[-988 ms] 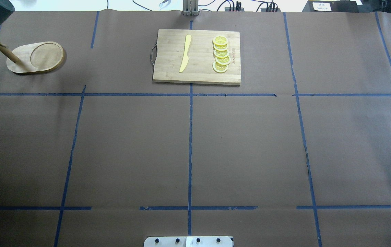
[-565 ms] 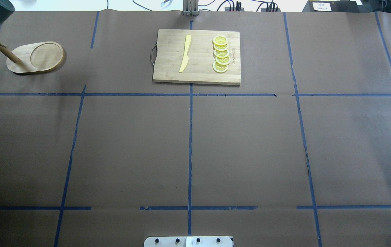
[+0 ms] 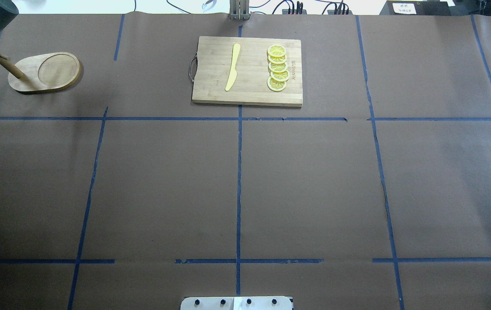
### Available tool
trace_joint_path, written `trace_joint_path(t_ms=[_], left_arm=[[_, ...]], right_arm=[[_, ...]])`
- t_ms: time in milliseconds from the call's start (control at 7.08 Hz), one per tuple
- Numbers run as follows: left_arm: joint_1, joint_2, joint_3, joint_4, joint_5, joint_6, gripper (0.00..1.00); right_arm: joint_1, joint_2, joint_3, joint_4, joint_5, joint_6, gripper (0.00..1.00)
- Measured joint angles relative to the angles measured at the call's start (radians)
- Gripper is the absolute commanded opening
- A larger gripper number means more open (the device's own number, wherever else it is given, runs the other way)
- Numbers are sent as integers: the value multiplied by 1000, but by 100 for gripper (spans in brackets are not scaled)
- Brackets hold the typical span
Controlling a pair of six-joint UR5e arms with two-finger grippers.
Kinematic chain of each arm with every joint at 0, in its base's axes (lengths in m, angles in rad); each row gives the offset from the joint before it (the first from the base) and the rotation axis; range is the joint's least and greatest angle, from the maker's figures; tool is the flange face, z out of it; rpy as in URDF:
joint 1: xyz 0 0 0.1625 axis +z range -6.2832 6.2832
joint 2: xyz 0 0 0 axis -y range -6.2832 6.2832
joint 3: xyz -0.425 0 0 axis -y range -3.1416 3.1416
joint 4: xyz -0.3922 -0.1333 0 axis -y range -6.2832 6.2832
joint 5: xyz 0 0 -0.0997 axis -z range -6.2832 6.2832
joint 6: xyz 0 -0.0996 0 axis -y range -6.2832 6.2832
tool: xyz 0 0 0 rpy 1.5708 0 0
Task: Hang cup on storage rack
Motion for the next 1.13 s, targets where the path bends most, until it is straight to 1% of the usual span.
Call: trace_joint_path(t_ms=[282,706,847,1129], left_arm=[[0,2,-4,-25,-1,4,100],[1,34,13,-221,-5,-13,100],[2,35,24,-245,-9,-16,100],[14,27,25,-254,-36,-13,100]], right_arm=[[-1,9,-28,8,-1,0,100],[-4,16,-33,10,0,0,100],[-4,22,-29,12,-2,1,100],[0,6,-7,22,-11,0,100]])
